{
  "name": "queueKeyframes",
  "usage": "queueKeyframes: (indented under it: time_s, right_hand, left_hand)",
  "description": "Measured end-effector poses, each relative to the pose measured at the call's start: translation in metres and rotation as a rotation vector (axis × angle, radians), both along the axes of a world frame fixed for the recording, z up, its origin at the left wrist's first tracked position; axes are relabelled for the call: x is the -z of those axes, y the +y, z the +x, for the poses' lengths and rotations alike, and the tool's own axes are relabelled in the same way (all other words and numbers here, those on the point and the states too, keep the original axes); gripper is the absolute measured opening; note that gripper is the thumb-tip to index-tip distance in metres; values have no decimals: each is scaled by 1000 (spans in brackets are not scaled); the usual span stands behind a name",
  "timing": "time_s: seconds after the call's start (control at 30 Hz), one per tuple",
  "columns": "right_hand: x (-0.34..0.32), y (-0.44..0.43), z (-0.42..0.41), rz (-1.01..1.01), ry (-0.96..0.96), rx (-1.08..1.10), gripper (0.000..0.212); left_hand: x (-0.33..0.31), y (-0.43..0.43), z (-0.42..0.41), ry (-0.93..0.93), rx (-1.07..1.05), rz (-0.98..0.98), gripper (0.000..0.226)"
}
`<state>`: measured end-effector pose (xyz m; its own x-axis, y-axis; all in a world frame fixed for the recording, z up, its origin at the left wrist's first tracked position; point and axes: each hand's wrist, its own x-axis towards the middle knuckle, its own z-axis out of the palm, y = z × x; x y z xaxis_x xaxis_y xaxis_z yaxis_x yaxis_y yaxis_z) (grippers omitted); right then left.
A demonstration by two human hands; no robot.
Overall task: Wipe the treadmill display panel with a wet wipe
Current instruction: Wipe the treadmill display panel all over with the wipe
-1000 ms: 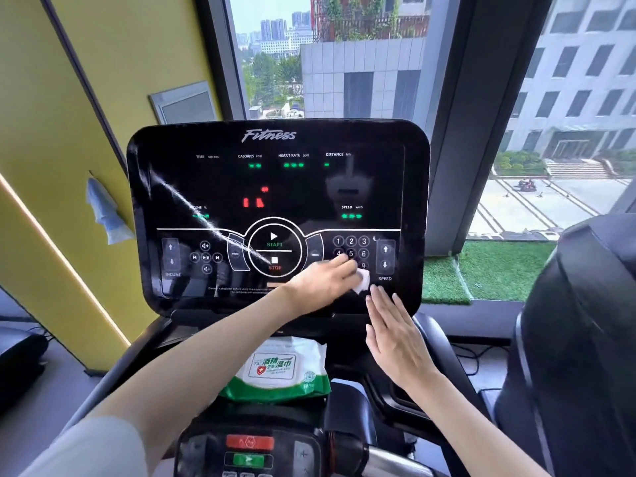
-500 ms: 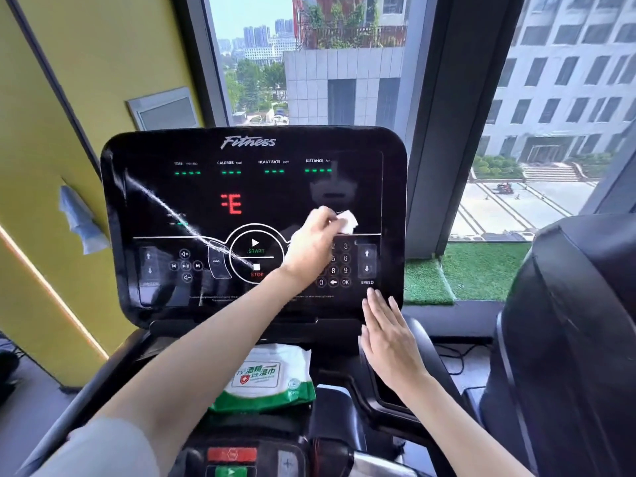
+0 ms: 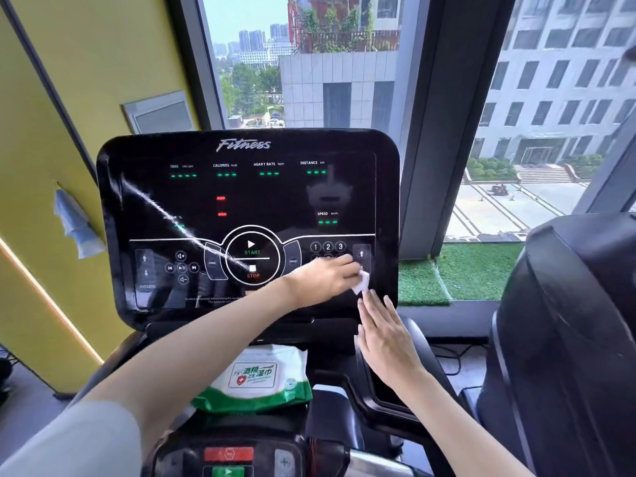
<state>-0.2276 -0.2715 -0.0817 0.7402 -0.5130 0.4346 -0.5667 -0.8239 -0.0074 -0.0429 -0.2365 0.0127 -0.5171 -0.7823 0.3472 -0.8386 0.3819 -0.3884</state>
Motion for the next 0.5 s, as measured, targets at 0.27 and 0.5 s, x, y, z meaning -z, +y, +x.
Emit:
queueKeyframes:
  time_s: [0.27,0.5]
  right_hand:
    - [1,0,-8,-5,-1,1,51]
    - [5,-6,-20,-48,-121,64,48]
  left_hand:
    - [3,0,-10,53,-18,2,36]
    - [-16,-23,-18,535,-317,-214,42]
